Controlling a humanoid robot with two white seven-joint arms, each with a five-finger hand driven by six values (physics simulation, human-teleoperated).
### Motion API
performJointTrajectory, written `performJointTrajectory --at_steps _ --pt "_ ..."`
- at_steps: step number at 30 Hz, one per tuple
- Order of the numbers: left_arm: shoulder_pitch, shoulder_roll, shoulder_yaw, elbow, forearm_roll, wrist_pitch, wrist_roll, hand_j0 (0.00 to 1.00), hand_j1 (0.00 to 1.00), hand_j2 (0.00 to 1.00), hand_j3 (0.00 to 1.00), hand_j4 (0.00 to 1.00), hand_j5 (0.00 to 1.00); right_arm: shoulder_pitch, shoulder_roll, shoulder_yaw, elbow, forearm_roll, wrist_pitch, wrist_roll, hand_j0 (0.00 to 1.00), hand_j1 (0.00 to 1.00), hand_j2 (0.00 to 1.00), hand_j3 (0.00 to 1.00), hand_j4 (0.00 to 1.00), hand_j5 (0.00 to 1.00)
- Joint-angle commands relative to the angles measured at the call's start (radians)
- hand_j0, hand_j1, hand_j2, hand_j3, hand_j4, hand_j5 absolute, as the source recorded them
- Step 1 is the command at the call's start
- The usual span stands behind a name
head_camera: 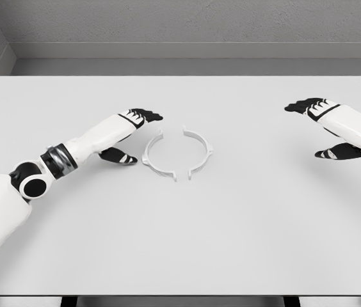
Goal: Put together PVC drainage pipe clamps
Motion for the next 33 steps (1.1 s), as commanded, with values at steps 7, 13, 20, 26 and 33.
performJointTrajectory --at_steps 7,13,20,26,33 --pt "-0.002 -0.019 0.001 0.001 0.000 0.000 0.001 1.00 1.00 1.00 1.00 1.00 1.00 0.000 0.001 0.003 -0.004 -0.007 0.003 -0.001 1.00 1.00 1.00 1.00 1.00 1.00" --pt "-0.002 -0.030 0.001 0.001 0.000 0.000 0.001 1.00 1.00 1.00 1.00 1.00 1.00 0.000 0.016 0.003 -0.009 -0.007 0.003 -0.001 1.00 1.00 1.00 1.00 1.00 1.00" --pt "-0.002 -0.041 0.002 0.001 0.002 0.000 0.001 1.00 1.00 1.00 1.00 1.00 1.00 0.000 0.016 0.003 -0.010 -0.007 0.003 -0.001 1.00 1.00 1.00 1.00 1.00 1.00" --pt "0.000 -0.050 0.004 0.001 0.002 0.000 0.001 1.00 1.00 1.00 1.00 1.00 1.00 0.000 0.016 0.003 -0.010 -0.007 0.003 -0.001 1.00 1.00 1.00 1.00 1.00 1.00" --pt "-0.006 -0.038 0.019 0.013 0.007 0.000 0.001 1.00 1.00 1.00 1.00 1.00 1.00 0.000 0.016 0.002 -0.010 -0.007 0.003 -0.001 1.00 1.00 1.00 1.00 1.00 1.00"
